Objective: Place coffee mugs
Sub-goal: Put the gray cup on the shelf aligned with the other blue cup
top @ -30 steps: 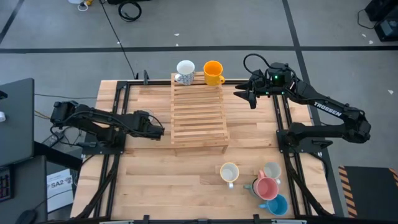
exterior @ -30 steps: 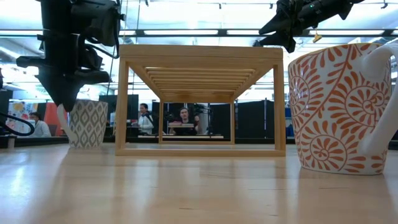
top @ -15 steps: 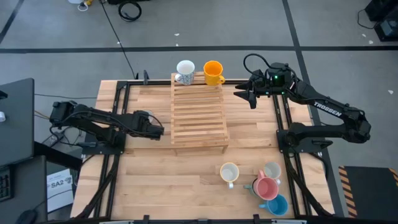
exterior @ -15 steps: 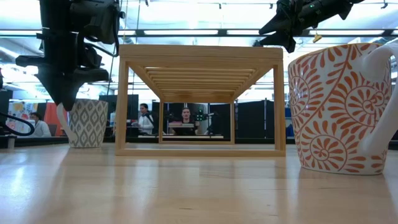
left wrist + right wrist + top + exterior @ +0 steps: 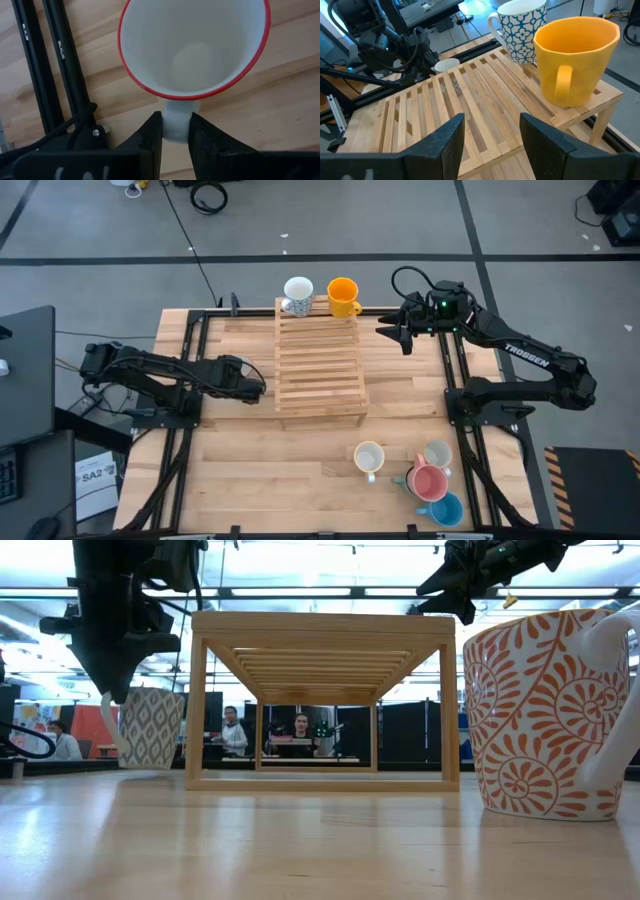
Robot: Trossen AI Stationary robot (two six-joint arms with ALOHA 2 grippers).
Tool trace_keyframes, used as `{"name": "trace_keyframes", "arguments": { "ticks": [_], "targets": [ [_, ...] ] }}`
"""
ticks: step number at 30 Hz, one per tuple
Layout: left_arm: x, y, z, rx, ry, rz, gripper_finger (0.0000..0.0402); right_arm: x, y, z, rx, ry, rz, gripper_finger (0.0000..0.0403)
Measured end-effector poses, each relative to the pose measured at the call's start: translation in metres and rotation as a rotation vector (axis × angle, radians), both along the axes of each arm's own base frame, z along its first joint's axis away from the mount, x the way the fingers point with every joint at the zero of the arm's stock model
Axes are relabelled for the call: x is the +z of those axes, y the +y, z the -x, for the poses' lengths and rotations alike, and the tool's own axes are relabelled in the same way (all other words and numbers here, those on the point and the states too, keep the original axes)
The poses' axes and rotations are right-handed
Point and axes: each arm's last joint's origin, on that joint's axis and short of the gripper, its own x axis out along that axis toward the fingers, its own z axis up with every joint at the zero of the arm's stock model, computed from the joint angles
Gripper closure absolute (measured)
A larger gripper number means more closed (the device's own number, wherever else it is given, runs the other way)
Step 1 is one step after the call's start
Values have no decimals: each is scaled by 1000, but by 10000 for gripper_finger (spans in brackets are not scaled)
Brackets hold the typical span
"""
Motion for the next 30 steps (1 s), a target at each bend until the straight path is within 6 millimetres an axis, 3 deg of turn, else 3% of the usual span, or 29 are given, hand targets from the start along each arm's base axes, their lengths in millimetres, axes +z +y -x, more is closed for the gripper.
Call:
{"name": "trace_keyframes", "arguments": {
  "ticks": [16, 21, 30],
  "targets": [
    [8, 0, 6, -2, 7, 8, 326, 0, 0, 0, -1, 0, 0, 206],
    [31, 0, 2, -79, 5, 16, 326, 0, 0, 0, -1, 0, 0, 206],
    [93, 1, -6, -192, -83, -37, 326, 0, 0, 0, -1, 0, 0, 206]
  ]
}}
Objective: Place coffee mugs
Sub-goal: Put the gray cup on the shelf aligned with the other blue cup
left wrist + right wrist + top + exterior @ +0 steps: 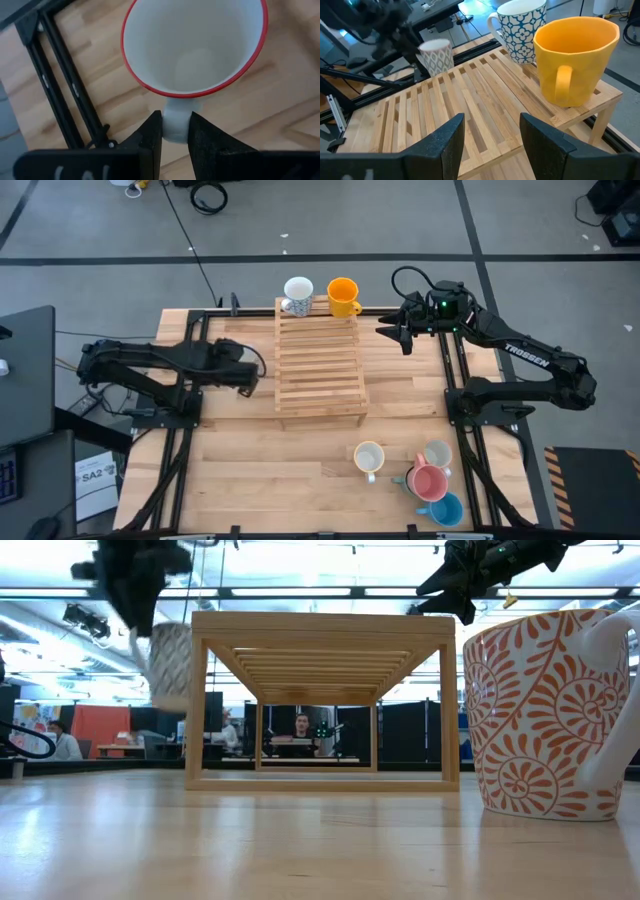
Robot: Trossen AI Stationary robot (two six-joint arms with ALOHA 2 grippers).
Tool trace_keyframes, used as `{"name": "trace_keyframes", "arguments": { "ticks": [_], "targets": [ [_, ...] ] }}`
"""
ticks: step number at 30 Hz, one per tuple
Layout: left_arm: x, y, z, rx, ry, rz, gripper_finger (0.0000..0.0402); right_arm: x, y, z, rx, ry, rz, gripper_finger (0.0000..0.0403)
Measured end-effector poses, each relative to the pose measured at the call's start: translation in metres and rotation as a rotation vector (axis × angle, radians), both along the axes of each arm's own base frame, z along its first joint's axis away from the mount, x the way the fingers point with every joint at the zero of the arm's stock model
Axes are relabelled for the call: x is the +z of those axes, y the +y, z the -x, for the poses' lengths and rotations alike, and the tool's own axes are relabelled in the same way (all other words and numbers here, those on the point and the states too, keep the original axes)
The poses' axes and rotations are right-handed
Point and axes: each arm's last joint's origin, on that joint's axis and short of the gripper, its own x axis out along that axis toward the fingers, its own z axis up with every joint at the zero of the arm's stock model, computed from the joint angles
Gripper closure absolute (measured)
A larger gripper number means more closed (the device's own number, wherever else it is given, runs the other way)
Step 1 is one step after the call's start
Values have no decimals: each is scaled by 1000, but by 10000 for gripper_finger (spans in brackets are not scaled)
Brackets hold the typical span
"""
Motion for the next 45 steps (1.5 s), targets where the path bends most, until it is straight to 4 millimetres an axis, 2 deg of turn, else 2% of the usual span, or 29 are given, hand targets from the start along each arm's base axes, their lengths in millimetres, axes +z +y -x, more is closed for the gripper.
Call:
{"name": "trace_keyframes", "arguments": {
  "ticks": [9, 16, 22, 26, 29, 39, 45],
  "targets": [
    [56, 10, 0, -84, -120, -53, 326, 0, 0, 0, 0, 0, 0, 206],
    [97, 24, -3, -171, -263, -179, 326, 0, 0, 0, 0, 0, 0, 206],
    [121, 38, -14, -255, -372, -284, 326, 0, 0, 0, 0, 0, 0, 206],
    [127, 46, -25, -315, -382, -319, 326, 0, 0, 0, 0, 0, 0, 206],
    [122, 51, -36, -359, -356, -316, 326, 0, 0, 0, 0, 0, 0, 206],
    [91, 68, -76, -459, -158, -302, 326, 0, 1, 0, 3, 0, 0, 206],
    [71, 80, -95, -452, -74, -282, 326, 0, 1, -1, 4, 0, -1, 206]
  ]
}}
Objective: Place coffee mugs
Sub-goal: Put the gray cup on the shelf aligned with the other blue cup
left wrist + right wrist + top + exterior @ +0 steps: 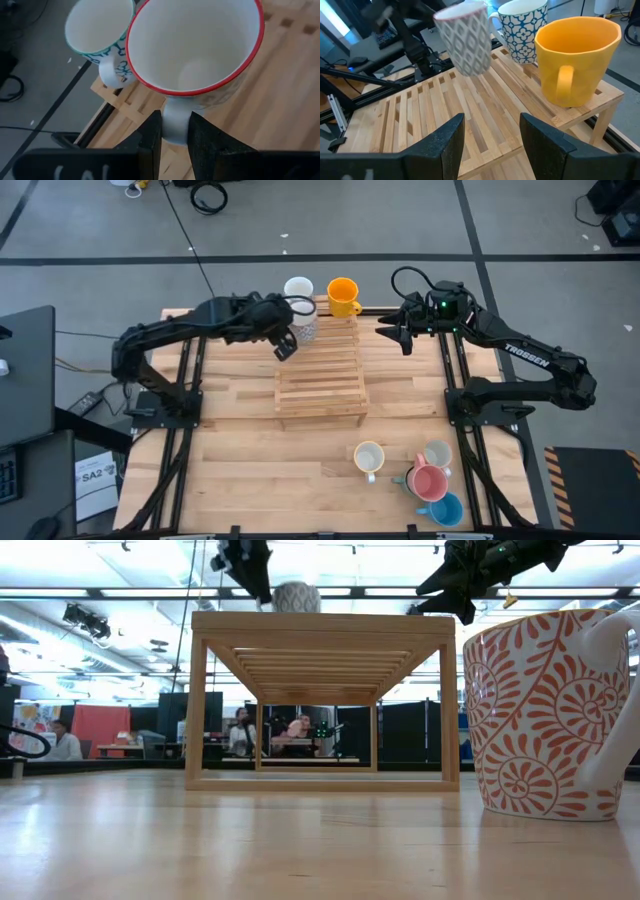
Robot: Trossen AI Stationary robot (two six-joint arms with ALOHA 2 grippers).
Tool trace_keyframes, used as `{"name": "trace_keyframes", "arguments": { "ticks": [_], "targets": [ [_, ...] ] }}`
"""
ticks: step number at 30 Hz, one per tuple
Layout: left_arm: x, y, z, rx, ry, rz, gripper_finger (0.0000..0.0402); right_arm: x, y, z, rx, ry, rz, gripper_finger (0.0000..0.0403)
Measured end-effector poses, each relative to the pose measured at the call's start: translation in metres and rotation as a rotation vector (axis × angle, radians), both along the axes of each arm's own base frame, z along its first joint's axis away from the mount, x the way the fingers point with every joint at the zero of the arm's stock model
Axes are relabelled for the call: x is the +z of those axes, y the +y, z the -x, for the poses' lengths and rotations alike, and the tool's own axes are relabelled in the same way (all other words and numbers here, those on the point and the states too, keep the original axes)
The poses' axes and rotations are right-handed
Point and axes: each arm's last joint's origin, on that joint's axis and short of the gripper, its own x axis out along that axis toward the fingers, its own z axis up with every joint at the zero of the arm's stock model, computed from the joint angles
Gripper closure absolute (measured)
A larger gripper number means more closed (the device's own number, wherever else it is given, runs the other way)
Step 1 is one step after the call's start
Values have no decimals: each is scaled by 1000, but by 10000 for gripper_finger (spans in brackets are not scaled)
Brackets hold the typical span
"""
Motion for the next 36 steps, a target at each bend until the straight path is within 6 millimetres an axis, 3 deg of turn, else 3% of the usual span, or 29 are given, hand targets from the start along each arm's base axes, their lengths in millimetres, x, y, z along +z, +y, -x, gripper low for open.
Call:
{"name": "trace_keyframes", "arguments": {
  "ticks": [9, 36],
  "targets": [
    [-23, 12, -19, 49, 90, -22, 326, 0, 0, 0, 0, 0, 0, 206],
    [-26, 11, -16, 69, 139, -39, 319, 0, 0, 0, 1, 0, 0, 206]
  ]
}}
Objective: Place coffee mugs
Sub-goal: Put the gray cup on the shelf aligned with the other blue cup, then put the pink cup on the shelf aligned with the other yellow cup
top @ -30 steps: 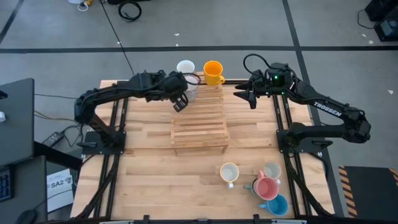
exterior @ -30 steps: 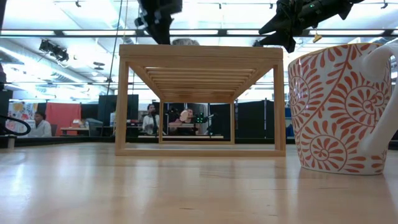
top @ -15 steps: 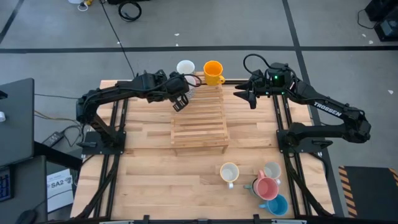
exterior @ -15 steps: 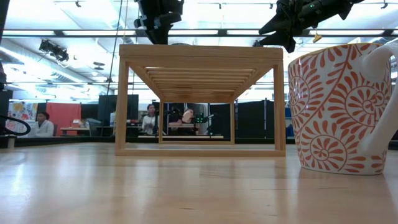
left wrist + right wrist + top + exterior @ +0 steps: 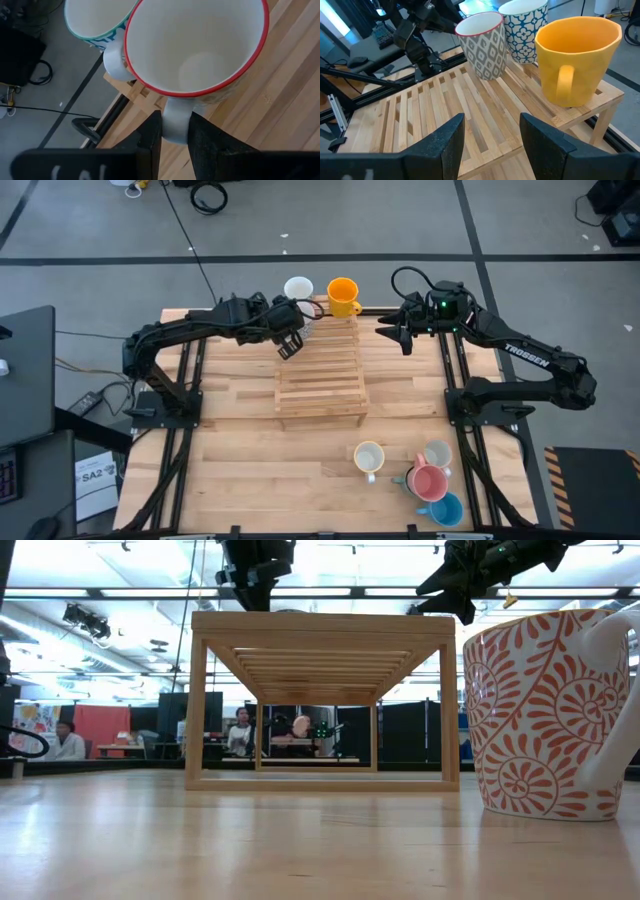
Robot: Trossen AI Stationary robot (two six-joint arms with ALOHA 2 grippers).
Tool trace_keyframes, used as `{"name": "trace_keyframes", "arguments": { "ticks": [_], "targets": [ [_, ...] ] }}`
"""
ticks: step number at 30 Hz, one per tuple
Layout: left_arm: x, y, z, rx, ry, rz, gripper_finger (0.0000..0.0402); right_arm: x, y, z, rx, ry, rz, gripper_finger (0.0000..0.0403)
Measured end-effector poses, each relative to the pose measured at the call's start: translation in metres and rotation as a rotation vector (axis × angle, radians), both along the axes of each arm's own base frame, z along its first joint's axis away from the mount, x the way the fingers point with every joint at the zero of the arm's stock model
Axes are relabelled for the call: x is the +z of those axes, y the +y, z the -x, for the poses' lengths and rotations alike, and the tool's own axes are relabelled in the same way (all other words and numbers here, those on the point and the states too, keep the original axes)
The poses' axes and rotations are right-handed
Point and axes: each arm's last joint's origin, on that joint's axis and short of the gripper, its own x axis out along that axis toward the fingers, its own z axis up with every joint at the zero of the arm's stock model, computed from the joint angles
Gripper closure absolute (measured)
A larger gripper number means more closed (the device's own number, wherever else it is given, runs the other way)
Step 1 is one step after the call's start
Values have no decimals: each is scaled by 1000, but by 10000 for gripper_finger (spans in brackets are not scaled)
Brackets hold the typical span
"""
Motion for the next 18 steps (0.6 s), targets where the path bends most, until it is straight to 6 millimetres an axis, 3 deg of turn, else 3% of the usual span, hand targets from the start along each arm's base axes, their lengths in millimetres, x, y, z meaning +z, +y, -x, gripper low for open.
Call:
{"name": "trace_keyframes", "arguments": {
  "ticks": [12, 18],
  "targets": [
    [0, 0, 0, -10, 6, -2, 227, 0, 0, 0, 0, 0, 0, 206],
    [0, 0, 0, -10, 8, -2, 213, 0, 0, 0, 0, 0, 0, 206]
  ]
}}
